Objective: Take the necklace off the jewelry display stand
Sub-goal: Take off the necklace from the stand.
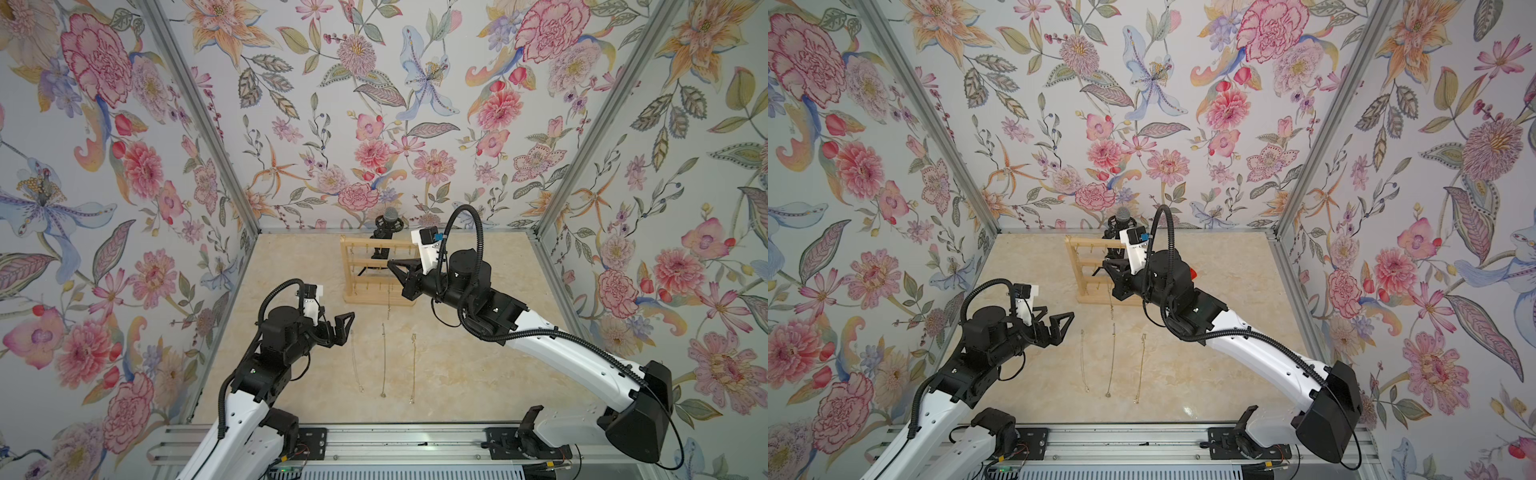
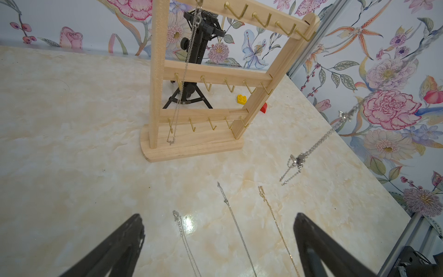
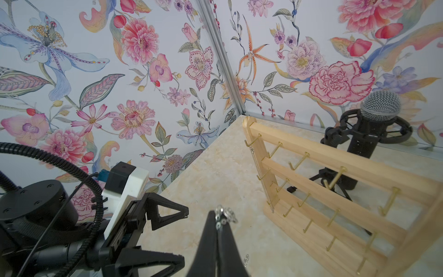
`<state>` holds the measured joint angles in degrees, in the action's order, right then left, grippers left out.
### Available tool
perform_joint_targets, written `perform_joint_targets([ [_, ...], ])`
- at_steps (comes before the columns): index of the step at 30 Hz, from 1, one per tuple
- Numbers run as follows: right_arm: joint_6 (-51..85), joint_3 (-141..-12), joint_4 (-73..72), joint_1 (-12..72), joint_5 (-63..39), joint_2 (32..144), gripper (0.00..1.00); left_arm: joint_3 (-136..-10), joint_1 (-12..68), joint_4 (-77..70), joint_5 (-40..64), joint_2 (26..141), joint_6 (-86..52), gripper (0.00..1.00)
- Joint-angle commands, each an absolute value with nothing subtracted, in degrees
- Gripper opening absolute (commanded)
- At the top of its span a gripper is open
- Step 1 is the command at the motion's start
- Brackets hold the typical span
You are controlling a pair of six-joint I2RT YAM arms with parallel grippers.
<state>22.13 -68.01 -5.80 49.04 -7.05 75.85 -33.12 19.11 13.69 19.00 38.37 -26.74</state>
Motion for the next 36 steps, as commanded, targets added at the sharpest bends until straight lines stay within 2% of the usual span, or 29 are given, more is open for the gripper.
perform_joint_targets([
  [1, 22.8, -65.2, -7.0, 48.4, -11.0, 71.9, 0.0, -32.5, 18.5, 12.5, 17.7, 38.5, -25.7, 0.99],
  [10, 22.8, -58.4, -4.5, 44.8, -18.9, 62.0, 0.0, -32.2, 18.5, 12.2, 16.8, 37.8, -25.8, 0.99],
  [17, 22.9, -56.4, 0.3, 40.9, -28.8, 56.3, 0.0, -32.0, 18.5, 11.3, 17.5, 36.0, -25.9, 0.99],
  [27, 23.7, -54.1, 4.2, 34.7, -38.2, 51.8, 0.0, -32.2, 18.6, 9.5, 23.4, 35.5, -26.5, 0.99],
  [36, 24.6, -52.9, 5.3, 31.2, -42.7, 51.0, 0.0, -33.5, 20.1, 4.6, 29.9, 37.7, -29.7, 0.93],
])
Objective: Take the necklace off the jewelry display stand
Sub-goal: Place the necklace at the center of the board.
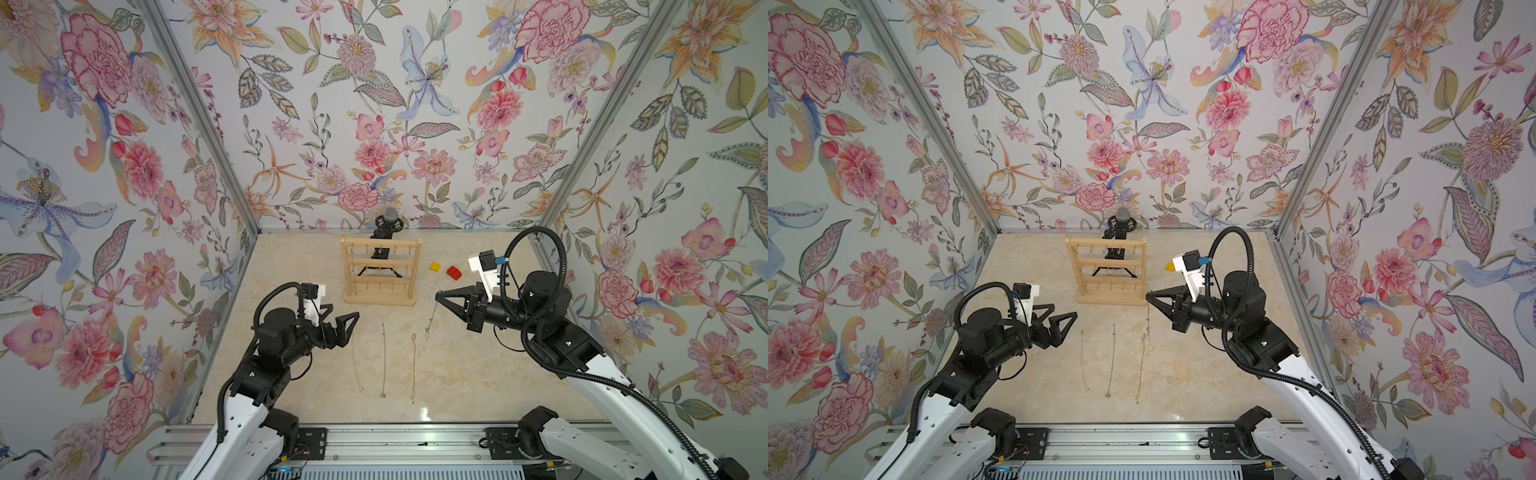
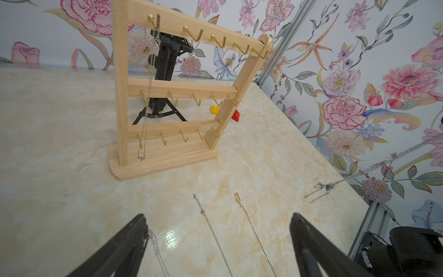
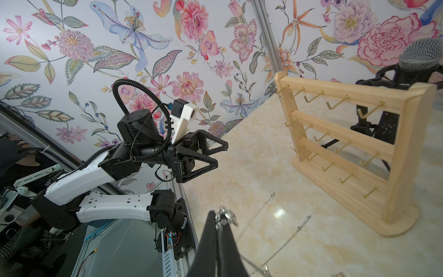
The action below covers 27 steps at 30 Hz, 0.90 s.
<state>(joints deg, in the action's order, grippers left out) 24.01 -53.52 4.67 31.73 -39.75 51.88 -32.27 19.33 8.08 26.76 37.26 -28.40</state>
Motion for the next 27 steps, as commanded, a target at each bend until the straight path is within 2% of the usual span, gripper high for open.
perform_joint_targets([
  [1, 24.7, -52.8, 5.5, 31.0, -42.9, 50.9, 0.0, -33.9, 20.8, 4.1, 29.9, 38.1, -29.8, 0.93],
  [10, 24.9, -50.8, 6.2, 29.2, -45.3, 51.2, 0.0, -39.5, 34.2, -0.5, 26.7, 45.6, -27.4, 0.92],
  [17, 25.2, -49.9, 6.3, 27.9, -47.2, 51.2, 0.0, -41.0, 43.1, -11.4, 27.4, 52.3, -27.4, 0.93],
  [27, 25.7, -48.6, 6.6, 26.9, -48.6, 50.6, 0.0, -45.1, 49.6, -19.7, 30.8, 62.8, -26.2, 0.91],
])
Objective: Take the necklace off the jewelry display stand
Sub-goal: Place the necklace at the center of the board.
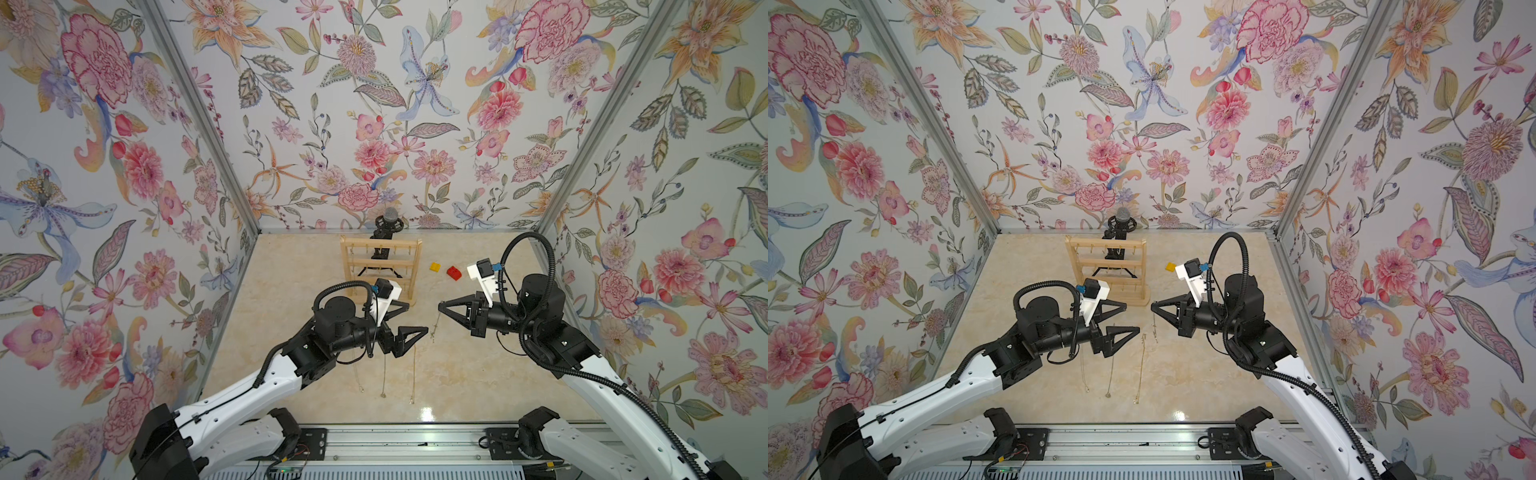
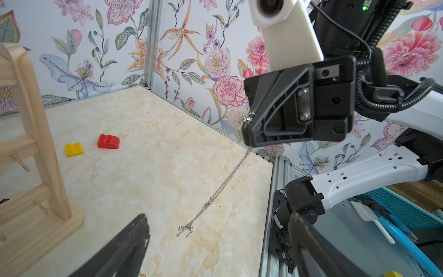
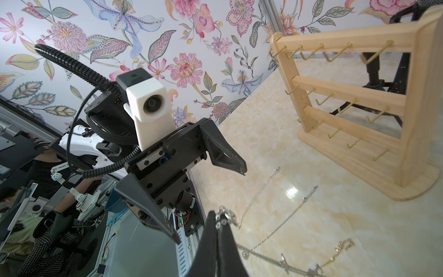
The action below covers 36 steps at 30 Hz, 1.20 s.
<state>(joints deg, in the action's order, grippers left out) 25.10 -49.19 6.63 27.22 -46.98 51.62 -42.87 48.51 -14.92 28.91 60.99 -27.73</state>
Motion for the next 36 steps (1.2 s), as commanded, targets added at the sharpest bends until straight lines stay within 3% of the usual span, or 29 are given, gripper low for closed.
perform_joint_targets([
  [1, 25.7, -48.5, 6.6, 26.8, -48.6, 50.3, 0.0, -45.5, 49.6, -20.2, 31.2, 63.9, -26.0, 0.9],
  [15, 26.6, -47.5, 6.9, 25.9, -49.1, 48.2, 0.0, -47.3, 51.8, -29.1, 41.3, 76.0, -27.0, 0.77],
  [36, 27.2, -47.5, 7.1, 21.7, -52.3, 46.6, 0.0, -42.7, 53.2, -40.6, 45.0, 88.6, -30.6, 0.51],
])
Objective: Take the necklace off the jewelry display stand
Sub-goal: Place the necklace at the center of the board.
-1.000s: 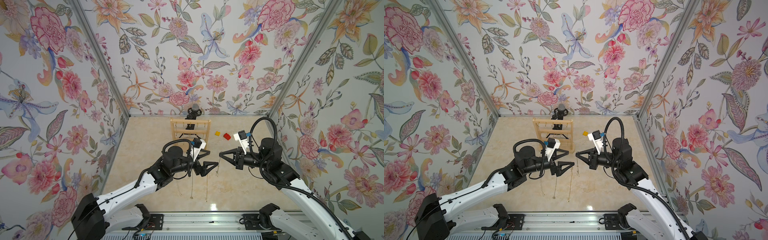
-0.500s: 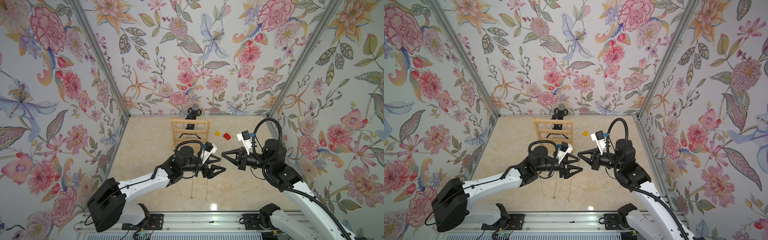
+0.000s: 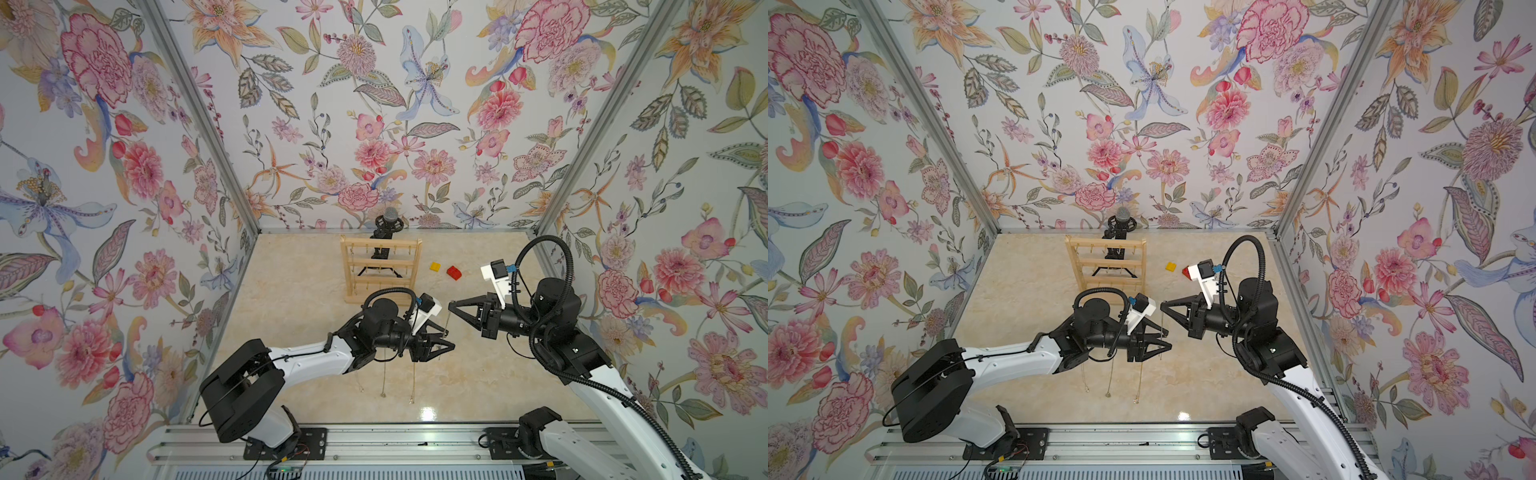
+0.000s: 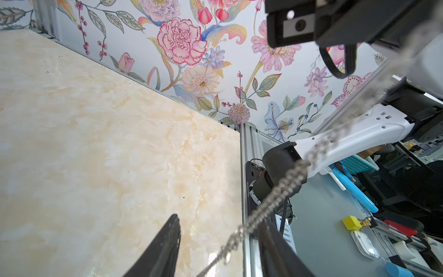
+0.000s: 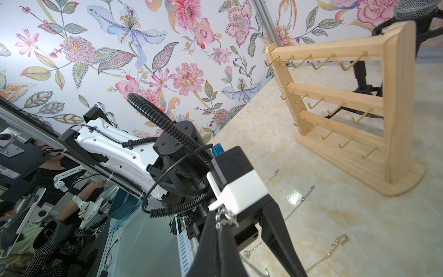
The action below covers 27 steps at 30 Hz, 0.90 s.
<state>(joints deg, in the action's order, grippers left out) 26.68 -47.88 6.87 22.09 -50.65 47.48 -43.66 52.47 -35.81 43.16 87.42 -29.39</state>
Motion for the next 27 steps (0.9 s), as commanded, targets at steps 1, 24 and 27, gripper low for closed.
perform_joint_targets([
  [1, 27.3, -47.4, 7.2, 21.6, -52.4, 46.6, 0.0, -42.7, 53.2, -41.0, 45.2, 89.1, -30.7, 0.49],
  [24, 27.3, -47.5, 7.3, 20.7, -53.4, 47.5, 0.0, -43.4, 53.2, -38.2, 43.4, 90.2, -28.8, 0.42],
  [27, 27.3, -47.6, 7.3, 20.6, -53.7, 47.6, 0.0, -44.1, 53.1, -36.3, 42.7, 88.1, -27.5, 0.44],
])
